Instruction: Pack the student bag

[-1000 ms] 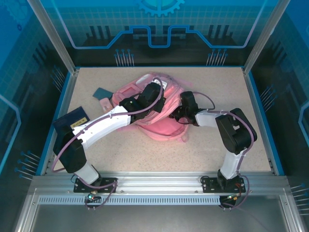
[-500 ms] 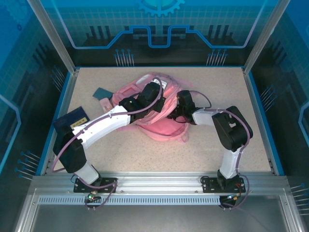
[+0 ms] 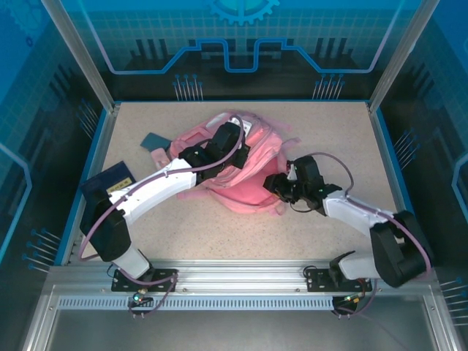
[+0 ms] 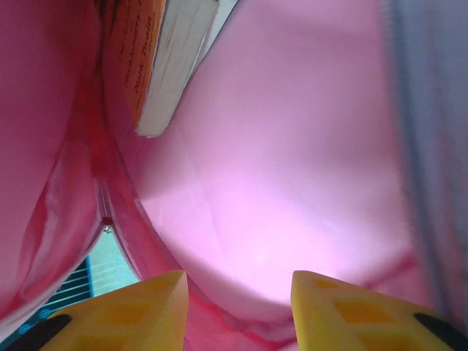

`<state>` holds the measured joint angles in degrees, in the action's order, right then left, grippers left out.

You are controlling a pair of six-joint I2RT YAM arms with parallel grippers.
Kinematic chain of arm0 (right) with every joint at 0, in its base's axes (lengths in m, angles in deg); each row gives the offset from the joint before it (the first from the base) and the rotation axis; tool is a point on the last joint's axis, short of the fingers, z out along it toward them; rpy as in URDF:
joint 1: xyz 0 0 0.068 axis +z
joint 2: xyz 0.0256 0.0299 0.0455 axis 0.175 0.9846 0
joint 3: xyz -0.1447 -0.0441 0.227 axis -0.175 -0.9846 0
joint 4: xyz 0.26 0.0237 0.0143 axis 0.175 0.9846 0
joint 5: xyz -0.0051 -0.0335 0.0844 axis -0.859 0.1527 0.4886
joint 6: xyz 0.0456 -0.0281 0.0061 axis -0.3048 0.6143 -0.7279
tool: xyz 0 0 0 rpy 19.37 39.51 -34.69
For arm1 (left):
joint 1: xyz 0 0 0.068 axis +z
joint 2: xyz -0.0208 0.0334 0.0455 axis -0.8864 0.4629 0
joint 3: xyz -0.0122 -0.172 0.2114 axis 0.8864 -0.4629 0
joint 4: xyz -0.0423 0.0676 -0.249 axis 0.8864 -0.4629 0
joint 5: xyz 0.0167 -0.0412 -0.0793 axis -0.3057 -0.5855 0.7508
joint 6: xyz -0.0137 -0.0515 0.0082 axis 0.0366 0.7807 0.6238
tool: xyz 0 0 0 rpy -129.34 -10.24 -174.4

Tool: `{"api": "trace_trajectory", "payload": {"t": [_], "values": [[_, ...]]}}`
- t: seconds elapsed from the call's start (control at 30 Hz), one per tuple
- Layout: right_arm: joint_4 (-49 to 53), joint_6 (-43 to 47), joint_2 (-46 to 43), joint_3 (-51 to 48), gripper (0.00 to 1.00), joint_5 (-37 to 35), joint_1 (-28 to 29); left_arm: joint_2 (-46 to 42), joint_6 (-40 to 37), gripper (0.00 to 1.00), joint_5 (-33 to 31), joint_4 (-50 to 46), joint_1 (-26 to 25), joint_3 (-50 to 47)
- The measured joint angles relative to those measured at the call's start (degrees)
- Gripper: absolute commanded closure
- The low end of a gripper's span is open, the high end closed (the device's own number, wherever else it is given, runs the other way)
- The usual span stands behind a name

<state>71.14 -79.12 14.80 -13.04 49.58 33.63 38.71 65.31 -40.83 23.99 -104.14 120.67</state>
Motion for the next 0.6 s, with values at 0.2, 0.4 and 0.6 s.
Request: {"api": "trace_trajectory", "payload": {"t": [0.2, 0.4, 0.6], "values": [[11.8, 5.3, -12.9, -1.2, 0.4, -8.0, -3.2, 0.9, 0.0, 0.86, 3.0, 1.2, 0.3, -0.4], [22.8, 12.2, -22.8, 1.3, 0.2, -16.3, -6.6, 1.0, 1.7, 0.43, 7.0, 5.2, 0.3, -4.2], [27.5, 18.0, -25.9, 5.4, 0.12, -19.0, -7.6, -2.2, 7.1, 0.2, 9.7, 5.3, 0.3, -7.3]]}}
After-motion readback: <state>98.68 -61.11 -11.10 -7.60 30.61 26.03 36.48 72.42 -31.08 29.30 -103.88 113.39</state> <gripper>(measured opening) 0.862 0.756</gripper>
